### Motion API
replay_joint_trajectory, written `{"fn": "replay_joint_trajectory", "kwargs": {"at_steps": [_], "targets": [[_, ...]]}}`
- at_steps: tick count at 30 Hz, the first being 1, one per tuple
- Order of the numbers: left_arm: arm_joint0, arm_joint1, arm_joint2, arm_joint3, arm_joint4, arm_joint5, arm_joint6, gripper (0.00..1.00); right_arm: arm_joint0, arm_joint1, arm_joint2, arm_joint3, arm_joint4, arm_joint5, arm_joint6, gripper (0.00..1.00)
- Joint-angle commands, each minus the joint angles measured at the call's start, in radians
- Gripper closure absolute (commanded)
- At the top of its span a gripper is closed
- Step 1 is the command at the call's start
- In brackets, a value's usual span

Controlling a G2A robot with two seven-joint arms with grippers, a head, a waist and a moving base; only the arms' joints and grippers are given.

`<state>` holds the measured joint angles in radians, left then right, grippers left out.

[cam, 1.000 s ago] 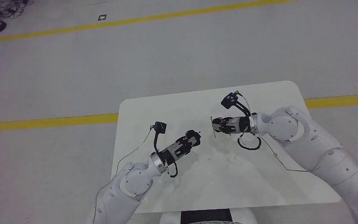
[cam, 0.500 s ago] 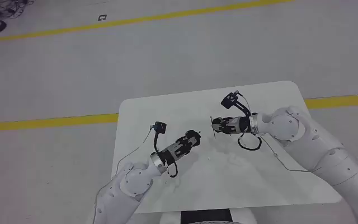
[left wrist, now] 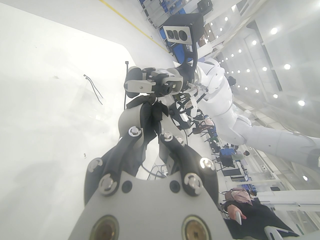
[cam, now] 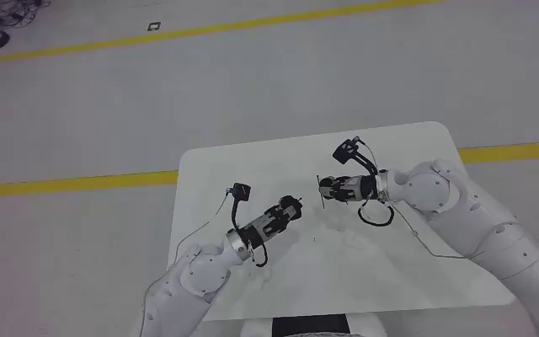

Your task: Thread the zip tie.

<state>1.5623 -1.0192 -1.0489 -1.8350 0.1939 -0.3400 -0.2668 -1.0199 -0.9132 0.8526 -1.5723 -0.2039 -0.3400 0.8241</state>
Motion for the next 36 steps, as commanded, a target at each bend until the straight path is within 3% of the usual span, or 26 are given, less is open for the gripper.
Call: {"fn": "replay_joint_trajectory", "kwargs": {"at_steps": [1, 5, 9, 19, 26, 36], "targets": [[0.0, 0.0, 0.0, 0.0, 0.0, 0.0, 0.0, 1.0, 0.0, 0.0, 0.0, 0.0, 0.0, 0.0, 0.0, 1.0], [0.0, 0.0, 0.0, 0.0, 0.0, 0.0, 0.0, 1.0, -0.003, 0.0, 0.002, -0.003, -0.003, 0.002, -0.013, 1.0], [0.0, 0.0, 0.0, 0.0, 0.0, 0.0, 0.0, 1.0, -0.025, 0.004, 0.028, -0.041, -0.081, 0.0, -0.081, 1.0], [0.0, 0.0, 0.0, 0.0, 0.0, 0.0, 0.0, 1.0, -0.137, 0.032, 0.115, -0.202, -0.143, 0.0, -0.262, 1.0], [0.0, 0.0, 0.0, 0.0, 0.0, 0.0, 0.0, 1.0, -0.189, 0.054, 0.13, -0.273, -0.179, 0.0, -0.414, 1.0], [0.0, 0.0, 0.0, 0.0, 0.0, 0.0, 0.0, 1.0, -0.188, 0.066, 0.115, -0.282, -0.205, 0.0, -0.407, 1.0]]}}
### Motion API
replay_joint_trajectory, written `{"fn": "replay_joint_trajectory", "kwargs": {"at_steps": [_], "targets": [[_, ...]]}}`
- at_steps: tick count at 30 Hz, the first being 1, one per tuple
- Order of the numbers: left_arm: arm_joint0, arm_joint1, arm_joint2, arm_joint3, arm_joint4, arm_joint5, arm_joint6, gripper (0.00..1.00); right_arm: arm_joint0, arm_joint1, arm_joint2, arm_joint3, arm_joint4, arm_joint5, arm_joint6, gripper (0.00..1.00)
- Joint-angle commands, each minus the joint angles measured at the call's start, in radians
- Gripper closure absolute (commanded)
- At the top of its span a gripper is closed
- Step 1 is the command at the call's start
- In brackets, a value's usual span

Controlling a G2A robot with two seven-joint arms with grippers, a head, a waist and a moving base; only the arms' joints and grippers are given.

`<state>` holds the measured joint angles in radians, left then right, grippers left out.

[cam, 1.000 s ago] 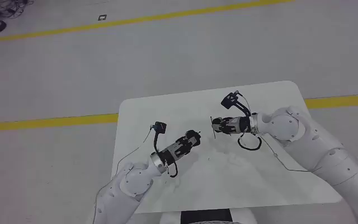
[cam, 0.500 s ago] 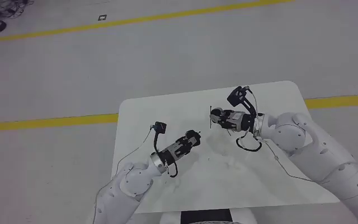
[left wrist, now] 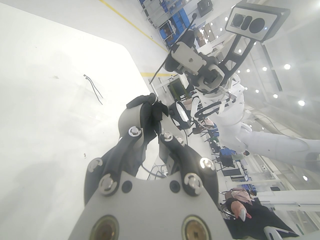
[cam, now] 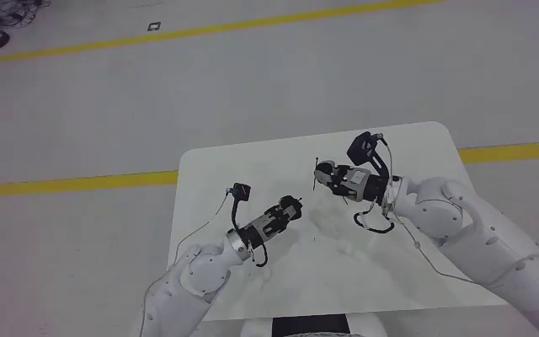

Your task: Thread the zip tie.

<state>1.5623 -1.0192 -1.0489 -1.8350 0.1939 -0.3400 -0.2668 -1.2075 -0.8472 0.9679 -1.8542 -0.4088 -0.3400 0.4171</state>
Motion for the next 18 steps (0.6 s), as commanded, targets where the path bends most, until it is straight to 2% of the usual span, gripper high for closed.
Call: {"fn": "replay_joint_trajectory", "kwargs": {"at_steps": [1, 5, 7, 15, 18], "targets": [[0.0, 0.0, 0.0, 0.0, 0.0, 0.0, 0.0, 1.0, 0.0, 0.0, 0.0, 0.0, 0.0, 0.0, 0.0, 1.0], [0.0, 0.0, 0.0, 0.0, 0.0, 0.0, 0.0, 1.0, 0.0, 0.0, 0.0, 0.0, 0.0, 0.0, 0.0, 1.0], [0.006, -0.003, 0.004, 0.006, -0.017, 0.013, 0.028, 1.0, -0.015, -0.002, 0.005, -0.004, -0.001, 0.002, -0.036, 1.0], [0.027, -0.017, 0.02, 0.039, -0.101, 0.0, 0.154, 1.0, -0.159, 0.002, 0.044, -0.054, -0.1, 0.0, -0.342, 1.0], [0.024, -0.024, 0.037, 0.046, -0.137, 0.0, 0.171, 1.0, -0.2, 0.006, 0.033, -0.065, -0.139, 0.0, -0.423, 1.0]]}}
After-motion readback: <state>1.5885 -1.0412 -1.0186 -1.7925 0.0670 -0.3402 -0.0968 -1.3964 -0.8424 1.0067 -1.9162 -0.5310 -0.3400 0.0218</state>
